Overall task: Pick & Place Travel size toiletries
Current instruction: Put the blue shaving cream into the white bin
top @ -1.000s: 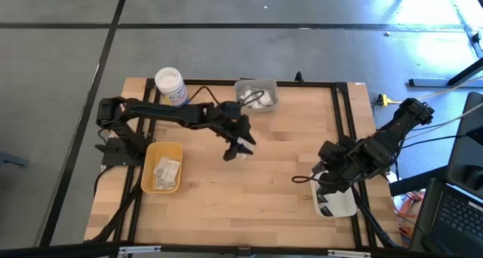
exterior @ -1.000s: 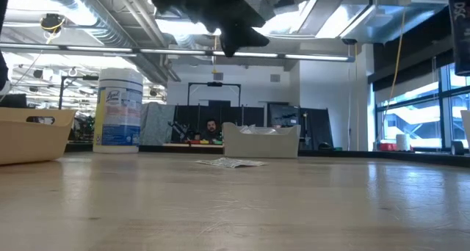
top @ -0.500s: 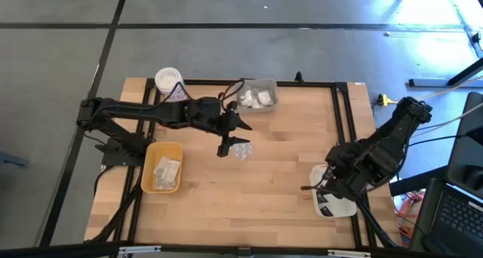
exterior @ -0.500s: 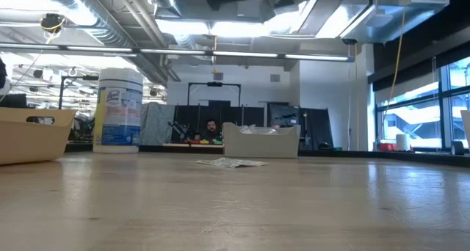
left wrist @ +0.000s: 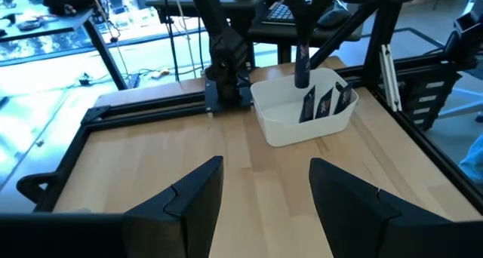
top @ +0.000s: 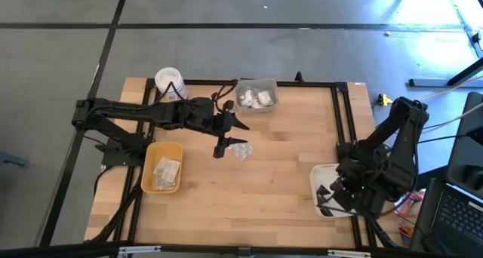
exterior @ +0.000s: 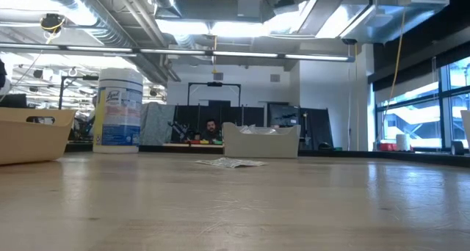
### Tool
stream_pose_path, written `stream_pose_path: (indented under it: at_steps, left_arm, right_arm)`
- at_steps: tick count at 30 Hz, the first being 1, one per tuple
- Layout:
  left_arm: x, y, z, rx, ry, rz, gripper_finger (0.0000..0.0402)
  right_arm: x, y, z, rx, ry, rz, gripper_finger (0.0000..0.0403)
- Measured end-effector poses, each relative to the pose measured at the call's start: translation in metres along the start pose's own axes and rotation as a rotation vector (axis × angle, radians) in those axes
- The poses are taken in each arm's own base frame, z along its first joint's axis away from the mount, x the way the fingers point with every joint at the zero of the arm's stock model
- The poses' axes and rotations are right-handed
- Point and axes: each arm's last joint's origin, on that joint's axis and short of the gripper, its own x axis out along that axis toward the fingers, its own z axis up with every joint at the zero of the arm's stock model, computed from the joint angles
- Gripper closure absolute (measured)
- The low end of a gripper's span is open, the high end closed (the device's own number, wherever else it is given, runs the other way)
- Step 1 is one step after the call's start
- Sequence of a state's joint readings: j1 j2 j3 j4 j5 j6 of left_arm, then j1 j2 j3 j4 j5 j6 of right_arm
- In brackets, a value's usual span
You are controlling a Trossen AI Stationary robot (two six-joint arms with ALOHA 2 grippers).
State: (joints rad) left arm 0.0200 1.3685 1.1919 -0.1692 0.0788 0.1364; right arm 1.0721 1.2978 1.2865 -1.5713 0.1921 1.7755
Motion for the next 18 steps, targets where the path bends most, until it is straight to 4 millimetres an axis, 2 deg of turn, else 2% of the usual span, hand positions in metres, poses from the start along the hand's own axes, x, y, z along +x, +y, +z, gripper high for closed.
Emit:
stream_pose_path:
  at_steps: [18]
  left_arm:
    - [0.000, 0.000, -0.001, -0.001, 0.007, -0.001, 0.0206]
  right_arm:
    - [0.025, 0.028, -0.045, 0.038, 0.014, -0.102, 0.0402]
